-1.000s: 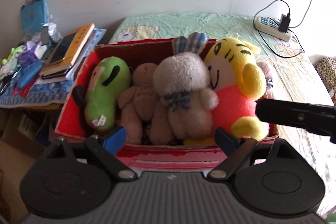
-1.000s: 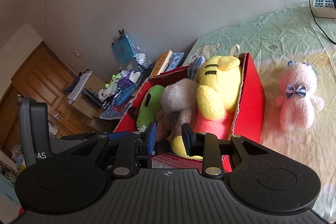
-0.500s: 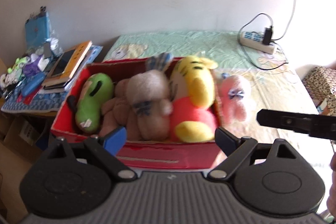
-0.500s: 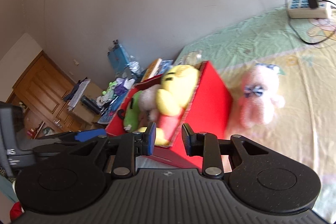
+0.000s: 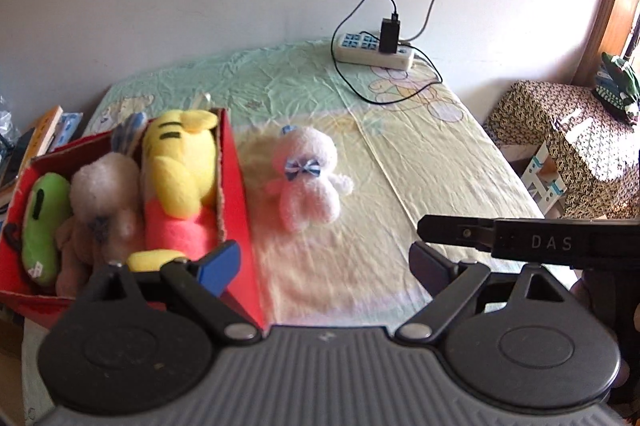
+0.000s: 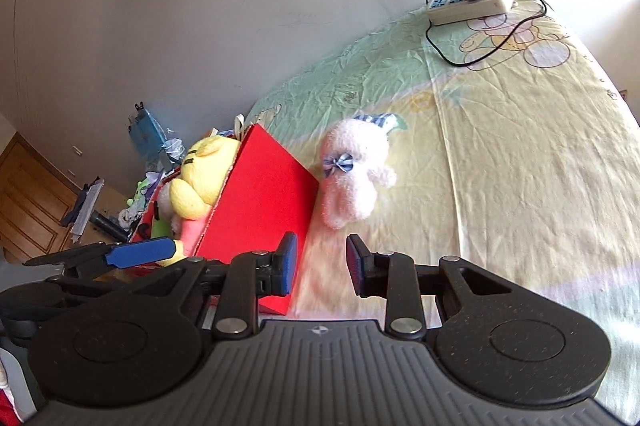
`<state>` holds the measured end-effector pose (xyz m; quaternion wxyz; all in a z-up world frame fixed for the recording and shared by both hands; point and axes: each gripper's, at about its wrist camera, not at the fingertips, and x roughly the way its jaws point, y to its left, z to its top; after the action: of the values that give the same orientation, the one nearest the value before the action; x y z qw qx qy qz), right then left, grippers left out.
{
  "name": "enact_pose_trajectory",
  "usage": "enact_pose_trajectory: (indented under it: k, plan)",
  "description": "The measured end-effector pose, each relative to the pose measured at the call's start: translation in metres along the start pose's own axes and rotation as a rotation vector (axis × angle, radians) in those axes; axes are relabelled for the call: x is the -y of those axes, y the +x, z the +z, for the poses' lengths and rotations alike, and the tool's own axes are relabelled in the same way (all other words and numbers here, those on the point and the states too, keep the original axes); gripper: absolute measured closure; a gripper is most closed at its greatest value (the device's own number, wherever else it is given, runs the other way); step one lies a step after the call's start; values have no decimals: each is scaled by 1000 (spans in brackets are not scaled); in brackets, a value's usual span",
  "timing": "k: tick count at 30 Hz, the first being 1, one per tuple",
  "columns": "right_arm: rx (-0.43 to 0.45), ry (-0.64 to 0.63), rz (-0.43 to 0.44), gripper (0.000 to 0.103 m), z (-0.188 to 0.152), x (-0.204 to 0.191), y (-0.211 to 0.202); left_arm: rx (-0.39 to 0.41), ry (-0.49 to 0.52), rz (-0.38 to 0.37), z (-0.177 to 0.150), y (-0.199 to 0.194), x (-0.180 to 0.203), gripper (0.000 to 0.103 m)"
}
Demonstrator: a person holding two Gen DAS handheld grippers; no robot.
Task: Organize objects
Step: 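Open both grippers and move them to the last pink bear, then close both grippers on the last pink bear and lift it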
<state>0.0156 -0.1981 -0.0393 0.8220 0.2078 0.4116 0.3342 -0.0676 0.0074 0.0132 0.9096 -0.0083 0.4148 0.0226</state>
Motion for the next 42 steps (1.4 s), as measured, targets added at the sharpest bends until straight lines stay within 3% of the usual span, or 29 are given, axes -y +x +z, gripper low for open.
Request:
enact_pose_trajectory:
  k: [9, 19, 28, 36, 42]
  plan:
    - [-21, 46, -47, 72, -2, 24, 2, -69, 21, -3, -8, 33, 26, 11]
    - [-59, 30, -65, 69, 5, 26, 22, -104, 73, 23, -18, 68, 27, 9]
    - [-143, 44, -15, 66, 28, 39, 82, -71, 141, 11, -34, 104, 31, 7]
    - [-207, 66, 25, 61, 42, 43, 138, -36, 157, -46, -40, 124, 22, 7]
    - [-239, 75, 44, 63, 46, 44, 164, -43, 157, -71, -36, 137, 11, 16]
